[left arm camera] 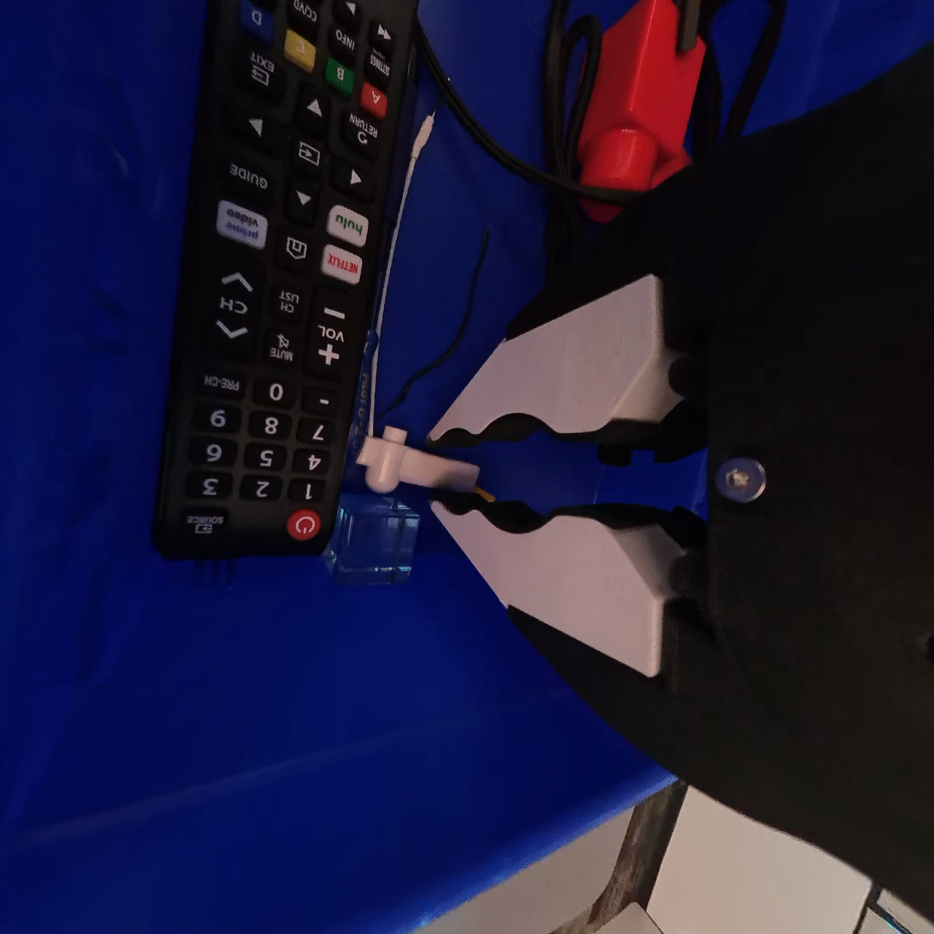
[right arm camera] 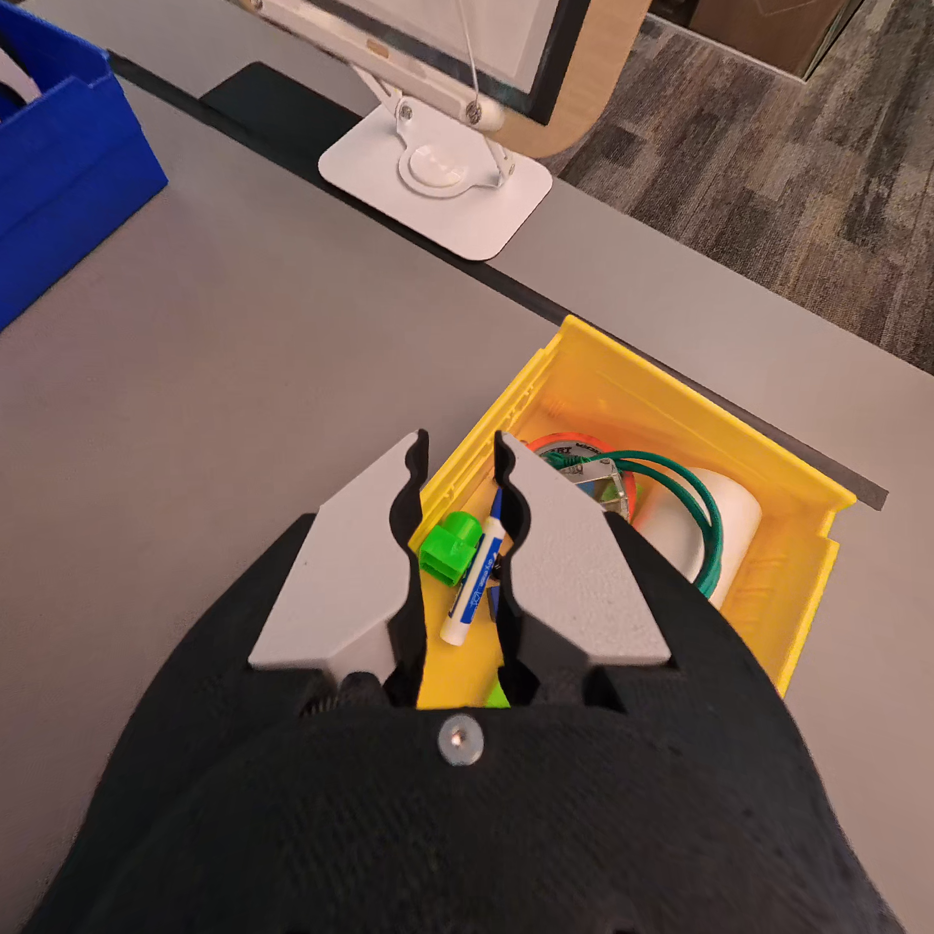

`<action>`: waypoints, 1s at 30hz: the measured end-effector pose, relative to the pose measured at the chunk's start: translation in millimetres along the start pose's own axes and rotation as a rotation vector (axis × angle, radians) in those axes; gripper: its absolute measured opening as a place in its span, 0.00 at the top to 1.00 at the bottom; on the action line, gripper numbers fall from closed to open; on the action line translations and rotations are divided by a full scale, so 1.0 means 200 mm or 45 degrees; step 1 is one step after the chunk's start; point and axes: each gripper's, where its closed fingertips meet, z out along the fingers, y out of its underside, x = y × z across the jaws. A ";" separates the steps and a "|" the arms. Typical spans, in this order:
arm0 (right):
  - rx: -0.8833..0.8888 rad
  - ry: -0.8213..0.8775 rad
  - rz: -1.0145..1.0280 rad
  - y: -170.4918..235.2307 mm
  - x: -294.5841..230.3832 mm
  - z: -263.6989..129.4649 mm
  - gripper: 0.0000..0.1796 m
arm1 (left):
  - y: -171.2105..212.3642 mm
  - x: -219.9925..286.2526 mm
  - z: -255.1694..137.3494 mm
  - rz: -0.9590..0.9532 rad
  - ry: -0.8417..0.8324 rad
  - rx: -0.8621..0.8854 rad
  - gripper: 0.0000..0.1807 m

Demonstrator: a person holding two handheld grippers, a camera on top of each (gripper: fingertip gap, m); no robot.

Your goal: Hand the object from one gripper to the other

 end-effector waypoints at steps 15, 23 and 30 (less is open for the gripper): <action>0.022 -0.037 0.005 0.01 0.01 -0.03 0.87 | -0.02 -0.06 -0.27 -0.035 -0.363 0.154 0.93; 0.275 -0.204 -0.090 -0.22 -0.20 -0.11 0.87 | -0.21 -0.08 -1.05 -0.336 -1.012 0.669 0.93; 0.711 -0.440 -0.201 -0.57 -0.55 -0.30 0.86 | -0.66 0.20 -1.52 -0.424 -1.104 1.161 0.94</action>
